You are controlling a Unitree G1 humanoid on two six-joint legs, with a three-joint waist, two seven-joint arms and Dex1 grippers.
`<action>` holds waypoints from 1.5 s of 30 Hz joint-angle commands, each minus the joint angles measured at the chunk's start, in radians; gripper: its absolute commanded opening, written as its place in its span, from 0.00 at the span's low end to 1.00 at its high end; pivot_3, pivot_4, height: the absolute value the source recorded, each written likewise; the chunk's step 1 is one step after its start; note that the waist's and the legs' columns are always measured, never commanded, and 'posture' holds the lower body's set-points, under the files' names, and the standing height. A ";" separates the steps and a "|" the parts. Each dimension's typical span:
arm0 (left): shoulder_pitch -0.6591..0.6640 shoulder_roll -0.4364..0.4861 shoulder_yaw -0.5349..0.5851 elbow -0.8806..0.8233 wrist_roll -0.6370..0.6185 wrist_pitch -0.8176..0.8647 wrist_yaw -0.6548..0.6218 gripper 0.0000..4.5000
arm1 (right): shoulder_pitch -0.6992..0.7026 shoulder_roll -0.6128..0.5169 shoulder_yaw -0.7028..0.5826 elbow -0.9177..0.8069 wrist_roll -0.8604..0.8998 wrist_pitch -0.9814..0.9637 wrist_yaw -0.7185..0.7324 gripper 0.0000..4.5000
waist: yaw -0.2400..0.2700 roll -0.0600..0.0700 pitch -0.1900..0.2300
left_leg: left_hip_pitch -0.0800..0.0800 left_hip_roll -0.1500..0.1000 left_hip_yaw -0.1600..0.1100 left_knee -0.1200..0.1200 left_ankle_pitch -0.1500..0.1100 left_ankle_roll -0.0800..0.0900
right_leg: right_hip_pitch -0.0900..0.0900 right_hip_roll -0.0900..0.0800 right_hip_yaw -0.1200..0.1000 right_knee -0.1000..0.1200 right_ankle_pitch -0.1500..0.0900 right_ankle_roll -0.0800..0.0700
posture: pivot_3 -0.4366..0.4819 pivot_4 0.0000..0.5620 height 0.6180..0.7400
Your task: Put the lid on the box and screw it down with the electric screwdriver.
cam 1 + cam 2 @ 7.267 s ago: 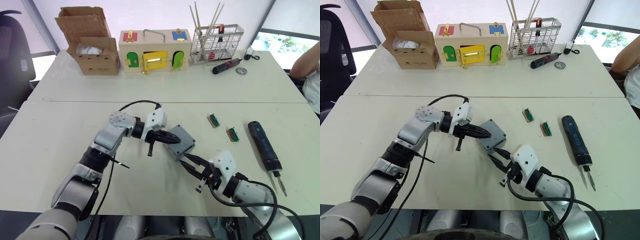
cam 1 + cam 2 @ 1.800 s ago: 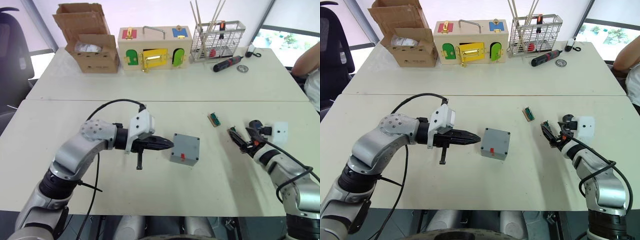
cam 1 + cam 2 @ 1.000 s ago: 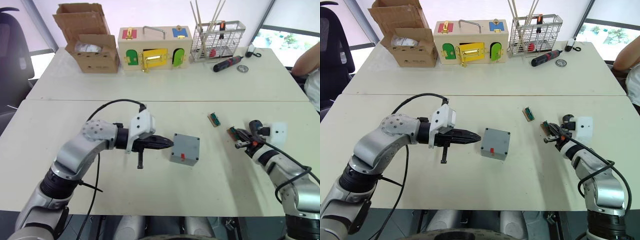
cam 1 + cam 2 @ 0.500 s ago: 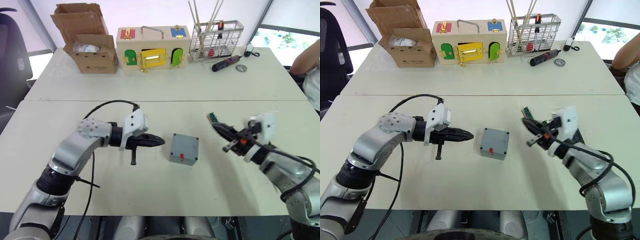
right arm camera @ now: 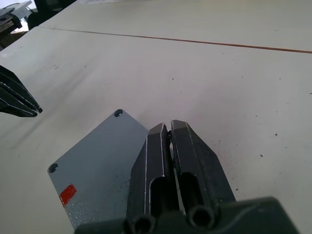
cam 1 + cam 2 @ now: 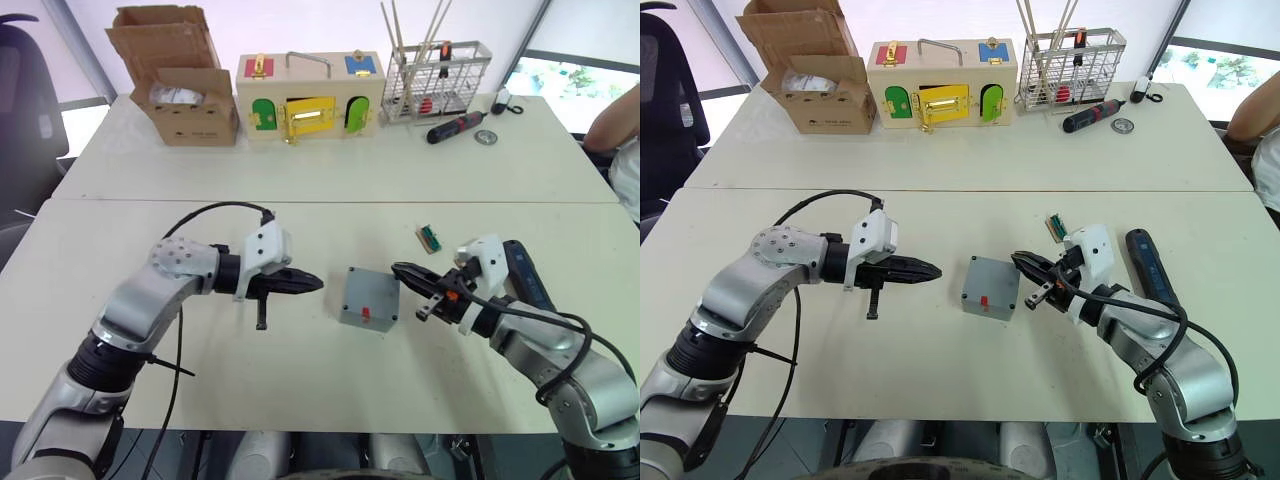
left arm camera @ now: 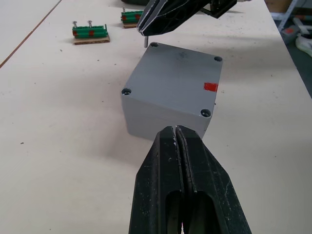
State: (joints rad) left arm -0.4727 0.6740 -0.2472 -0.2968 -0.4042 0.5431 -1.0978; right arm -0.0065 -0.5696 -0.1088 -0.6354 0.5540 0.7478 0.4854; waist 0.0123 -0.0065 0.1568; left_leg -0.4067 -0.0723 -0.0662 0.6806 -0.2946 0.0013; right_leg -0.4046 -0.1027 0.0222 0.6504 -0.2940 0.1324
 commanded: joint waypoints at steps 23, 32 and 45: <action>-0.011 -0.021 0.001 0.013 0.023 -0.029 -0.009 0.00 | 0.029 -0.015 -0.073 -0.102 0.095 0.040 -0.028 0.02 | 0.000 0.000 0.000 | 0.000 0.000 0.000 0.000 0.000 0.000 | 0.000 0.000 0.000 0.000 0.000 0.000 | 0.48 0.27 0.98; -0.013 -0.027 0.003 0.020 0.034 -0.032 -0.007 0.00 | 0.037 -0.024 -0.056 -0.077 0.072 0.025 -0.014 0.02 | 0.000 0.000 0.000 | 0.000 0.000 0.000 0.000 0.000 0.000 | 0.000 0.000 0.000 0.000 0.000 0.000 | 0.48 0.27 0.98; -0.013 -0.031 0.005 0.018 0.038 -0.031 -0.006 0.00 | 0.030 -0.020 -0.025 -0.054 0.034 0.013 -0.011 0.02 | 0.000 0.000 0.000 | 0.000 0.000 0.000 0.000 0.000 0.000 | 0.000 0.000 0.000 0.000 0.000 0.000 | 0.48 0.27 0.98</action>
State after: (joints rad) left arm -0.4745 0.6440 -0.2549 -0.2571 -0.3650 0.5298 -1.1053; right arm 0.0297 -0.5887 -0.1282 -0.6747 0.5904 0.7837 0.4711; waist 0.0121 -0.0065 0.1568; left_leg -0.4067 -0.0723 -0.0662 0.6806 -0.2947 0.0014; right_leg -0.4047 -0.1027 0.0222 0.6504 -0.2940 0.1324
